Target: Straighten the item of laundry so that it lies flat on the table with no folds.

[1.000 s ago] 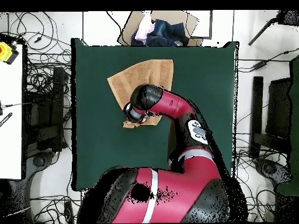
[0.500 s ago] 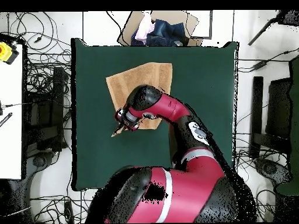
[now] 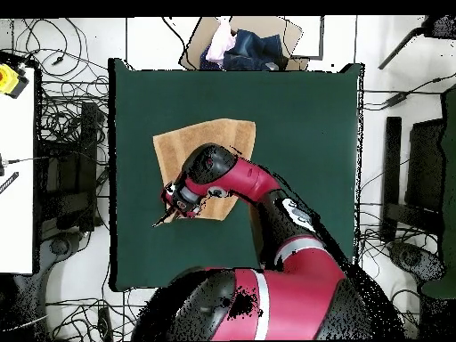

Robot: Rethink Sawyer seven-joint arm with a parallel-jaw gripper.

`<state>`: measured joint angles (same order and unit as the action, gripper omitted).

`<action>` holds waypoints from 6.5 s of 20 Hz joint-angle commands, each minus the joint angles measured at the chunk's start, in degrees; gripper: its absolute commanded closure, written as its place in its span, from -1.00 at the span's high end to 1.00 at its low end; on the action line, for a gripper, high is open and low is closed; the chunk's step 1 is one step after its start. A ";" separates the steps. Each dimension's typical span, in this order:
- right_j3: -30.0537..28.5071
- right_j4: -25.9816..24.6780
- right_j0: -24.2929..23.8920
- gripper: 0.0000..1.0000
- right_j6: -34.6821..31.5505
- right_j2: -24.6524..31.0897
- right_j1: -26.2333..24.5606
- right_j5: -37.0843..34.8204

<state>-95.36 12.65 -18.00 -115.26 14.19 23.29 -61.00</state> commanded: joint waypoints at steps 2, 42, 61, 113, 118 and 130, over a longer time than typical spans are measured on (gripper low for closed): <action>-8.52 2.69 0.39 -1.00 -2.05 5.80 4.20 0.52; 7.28 -4.22 9.34 1.00 -15.57 -9.07 13.68 13.05; 36.67 -12.12 11.09 1.00 -2.98 -10.92 0.05 6.69; 14.65 -20.11 -0.80 1.00 12.79 -2.29 14.78 14.56; 9.28 -19.26 -0.54 1.00 8.90 -1.64 17.84 15.38; -2.58 -17.40 -0.48 1.00 1.58 -1.02 21.15 21.98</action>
<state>-85.33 -4.31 -18.74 -115.26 7.65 43.78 -44.37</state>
